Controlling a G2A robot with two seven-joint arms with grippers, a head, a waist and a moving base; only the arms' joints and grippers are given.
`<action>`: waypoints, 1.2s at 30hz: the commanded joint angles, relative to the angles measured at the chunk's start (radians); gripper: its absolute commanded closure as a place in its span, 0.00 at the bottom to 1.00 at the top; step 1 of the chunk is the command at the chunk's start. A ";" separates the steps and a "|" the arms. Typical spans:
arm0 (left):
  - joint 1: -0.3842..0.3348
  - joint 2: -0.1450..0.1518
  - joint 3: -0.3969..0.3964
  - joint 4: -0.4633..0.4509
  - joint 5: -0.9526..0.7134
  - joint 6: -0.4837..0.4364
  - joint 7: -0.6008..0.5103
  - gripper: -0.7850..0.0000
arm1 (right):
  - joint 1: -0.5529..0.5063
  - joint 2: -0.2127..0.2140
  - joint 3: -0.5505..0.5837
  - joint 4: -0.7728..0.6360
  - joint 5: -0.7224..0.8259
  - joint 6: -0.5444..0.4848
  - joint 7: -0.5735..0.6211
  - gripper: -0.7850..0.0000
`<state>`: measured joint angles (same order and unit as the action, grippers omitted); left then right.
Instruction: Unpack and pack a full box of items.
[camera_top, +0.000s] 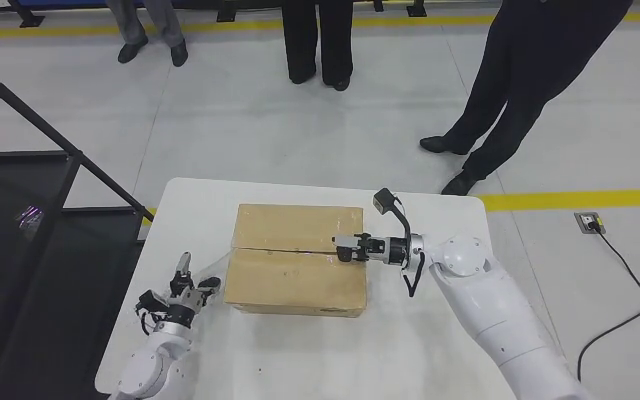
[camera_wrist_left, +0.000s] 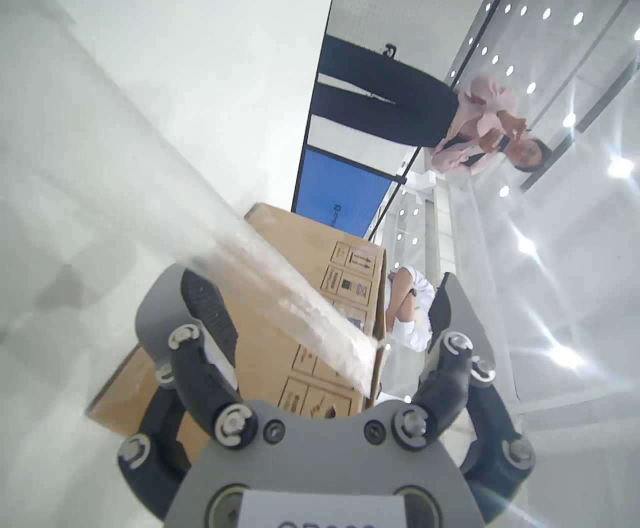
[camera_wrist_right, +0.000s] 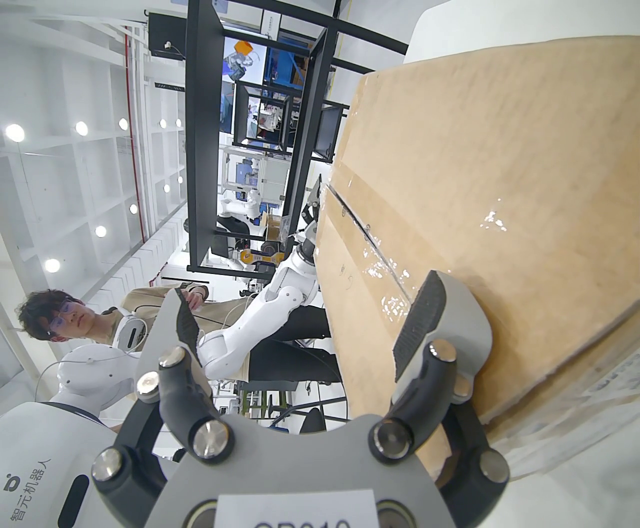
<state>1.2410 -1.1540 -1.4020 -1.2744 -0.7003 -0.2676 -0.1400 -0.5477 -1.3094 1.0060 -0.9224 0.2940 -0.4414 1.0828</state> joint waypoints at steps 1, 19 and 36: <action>-0.036 -0.009 0.013 0.031 -0.011 -0.031 0.016 0.00 | 0.000 0.000 0.000 0.000 0.000 0.000 0.000 0.00; 0.011 -0.009 -0.121 -0.143 0.089 -0.154 0.061 0.00 | 0.000 0.000 0.000 0.000 0.000 0.000 0.000 0.00; 0.077 -0.021 -0.154 -0.185 0.272 -0.146 0.176 0.00 | 0.000 0.000 0.000 0.000 0.000 0.000 0.000 0.00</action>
<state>1.3158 -1.1739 -1.5550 -1.4681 -0.4281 -0.4185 0.0327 -0.5477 -1.3094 1.0060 -0.9224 0.2940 -0.4414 1.0828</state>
